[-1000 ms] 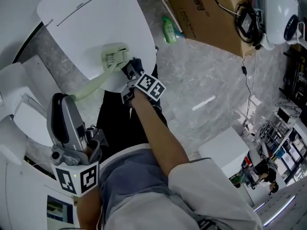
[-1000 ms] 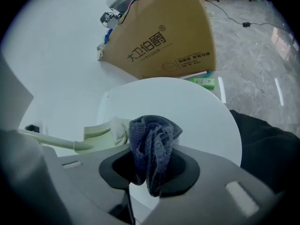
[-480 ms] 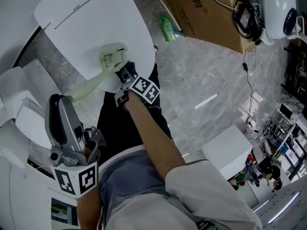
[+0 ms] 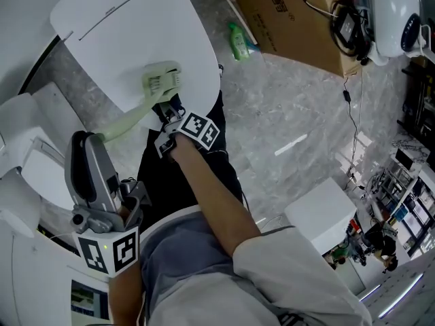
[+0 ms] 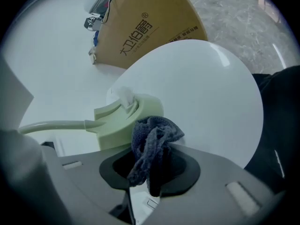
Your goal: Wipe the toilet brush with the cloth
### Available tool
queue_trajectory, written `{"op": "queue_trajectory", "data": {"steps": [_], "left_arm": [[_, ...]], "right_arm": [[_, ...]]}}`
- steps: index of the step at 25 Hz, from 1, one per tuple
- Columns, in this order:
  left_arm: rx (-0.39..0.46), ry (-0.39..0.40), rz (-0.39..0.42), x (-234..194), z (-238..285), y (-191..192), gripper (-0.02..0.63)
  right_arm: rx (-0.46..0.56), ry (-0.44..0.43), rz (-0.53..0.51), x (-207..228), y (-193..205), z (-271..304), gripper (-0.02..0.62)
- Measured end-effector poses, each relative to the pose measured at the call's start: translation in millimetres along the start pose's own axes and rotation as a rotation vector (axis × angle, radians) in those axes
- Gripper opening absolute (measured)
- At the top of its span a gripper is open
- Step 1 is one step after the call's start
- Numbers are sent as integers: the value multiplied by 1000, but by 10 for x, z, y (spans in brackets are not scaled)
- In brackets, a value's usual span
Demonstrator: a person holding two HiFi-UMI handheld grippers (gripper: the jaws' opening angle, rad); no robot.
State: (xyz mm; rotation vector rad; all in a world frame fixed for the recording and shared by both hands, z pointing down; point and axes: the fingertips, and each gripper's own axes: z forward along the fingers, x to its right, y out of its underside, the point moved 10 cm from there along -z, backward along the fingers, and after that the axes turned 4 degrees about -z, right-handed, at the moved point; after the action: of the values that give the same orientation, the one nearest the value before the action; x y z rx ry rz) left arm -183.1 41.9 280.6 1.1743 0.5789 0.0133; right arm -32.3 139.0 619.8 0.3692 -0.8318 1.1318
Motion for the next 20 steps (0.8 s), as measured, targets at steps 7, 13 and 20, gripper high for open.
{"op": "queue_trajectory", "data": {"steps": [7,13,20], "left_arm": [[3,1,-1,-7,8,-10,0],[2,1,2,-3,-7,-19,0],[2,0,6,-3,-17,-30,0]], "right_arm": [[-48,-55,-26,-126,101,-42,98],[-120,-66,-125,-239,113,-100,97],[-218,-113,-260,-379,133,-148,95]]}}
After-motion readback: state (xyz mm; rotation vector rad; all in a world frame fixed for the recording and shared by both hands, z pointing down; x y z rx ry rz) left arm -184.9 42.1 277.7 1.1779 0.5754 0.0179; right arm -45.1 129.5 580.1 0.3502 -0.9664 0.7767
